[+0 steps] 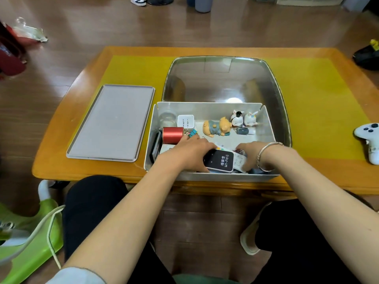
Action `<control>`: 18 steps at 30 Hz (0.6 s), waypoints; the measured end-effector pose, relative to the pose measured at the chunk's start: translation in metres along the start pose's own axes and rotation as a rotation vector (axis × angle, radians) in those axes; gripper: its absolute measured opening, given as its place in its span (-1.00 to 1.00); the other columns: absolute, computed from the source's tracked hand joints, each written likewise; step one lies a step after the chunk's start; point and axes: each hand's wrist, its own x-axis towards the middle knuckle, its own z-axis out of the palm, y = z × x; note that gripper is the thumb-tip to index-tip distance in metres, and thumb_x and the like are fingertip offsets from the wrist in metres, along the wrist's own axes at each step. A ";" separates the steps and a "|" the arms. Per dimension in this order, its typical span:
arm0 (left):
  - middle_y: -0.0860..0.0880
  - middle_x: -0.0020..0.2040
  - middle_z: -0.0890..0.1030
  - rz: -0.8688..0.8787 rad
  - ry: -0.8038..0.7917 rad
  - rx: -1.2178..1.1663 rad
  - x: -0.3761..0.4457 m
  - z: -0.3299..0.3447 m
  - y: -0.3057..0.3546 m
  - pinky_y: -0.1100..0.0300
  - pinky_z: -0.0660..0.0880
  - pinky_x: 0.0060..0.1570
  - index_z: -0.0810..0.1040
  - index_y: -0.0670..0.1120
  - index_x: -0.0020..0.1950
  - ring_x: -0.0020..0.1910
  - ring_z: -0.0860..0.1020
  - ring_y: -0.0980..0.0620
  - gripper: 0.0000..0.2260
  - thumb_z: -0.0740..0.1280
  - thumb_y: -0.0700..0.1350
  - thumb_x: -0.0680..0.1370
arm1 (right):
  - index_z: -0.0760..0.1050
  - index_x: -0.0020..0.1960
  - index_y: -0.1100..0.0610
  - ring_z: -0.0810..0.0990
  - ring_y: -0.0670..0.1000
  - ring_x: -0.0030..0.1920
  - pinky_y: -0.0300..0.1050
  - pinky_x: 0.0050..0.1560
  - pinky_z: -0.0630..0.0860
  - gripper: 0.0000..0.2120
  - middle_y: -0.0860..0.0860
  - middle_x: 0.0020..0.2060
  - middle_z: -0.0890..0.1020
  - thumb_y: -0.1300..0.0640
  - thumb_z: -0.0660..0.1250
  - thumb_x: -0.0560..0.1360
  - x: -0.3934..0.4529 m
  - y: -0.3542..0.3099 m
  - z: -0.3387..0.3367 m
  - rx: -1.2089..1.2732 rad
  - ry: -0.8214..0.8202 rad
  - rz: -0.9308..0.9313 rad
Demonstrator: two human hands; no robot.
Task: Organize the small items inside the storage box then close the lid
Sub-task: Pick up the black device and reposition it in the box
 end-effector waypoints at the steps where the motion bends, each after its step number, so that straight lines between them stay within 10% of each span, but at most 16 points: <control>1: 0.00 0.28 0.47 0.009 -0.006 0.024 0.002 -0.001 0.000 -0.03 0.26 0.21 0.36 0.06 0.40 0.27 0.36 -0.07 -0.43 0.41 0.13 0.43 | 0.25 0.39 0.05 0.49 0.13 0.17 -0.01 0.14 0.48 -0.32 0.09 0.24 0.49 0.02 0.45 0.35 0.000 0.001 0.000 0.016 -0.010 -0.011; 9: 0.05 0.21 0.46 -0.078 0.362 -0.273 -0.017 0.006 -0.011 0.14 0.20 0.04 0.37 0.06 0.33 0.19 0.33 0.03 -0.39 0.43 0.22 0.36 | 0.27 0.35 -0.04 0.50 0.15 0.13 -0.01 0.17 0.46 -0.28 0.09 0.21 0.36 -0.16 0.49 0.29 0.004 0.005 0.017 0.087 0.097 -0.046; 18: -0.04 0.21 0.48 -0.565 0.920 -0.389 -0.054 0.012 -0.044 0.07 0.24 0.08 0.38 -0.06 0.30 0.21 0.34 -0.06 -0.42 0.41 0.18 0.39 | 0.45 0.10 -0.09 0.37 0.06 0.13 -0.02 0.00 0.32 -0.40 -0.04 0.04 0.43 -0.40 0.40 0.19 0.007 -0.005 0.014 0.063 0.320 -0.021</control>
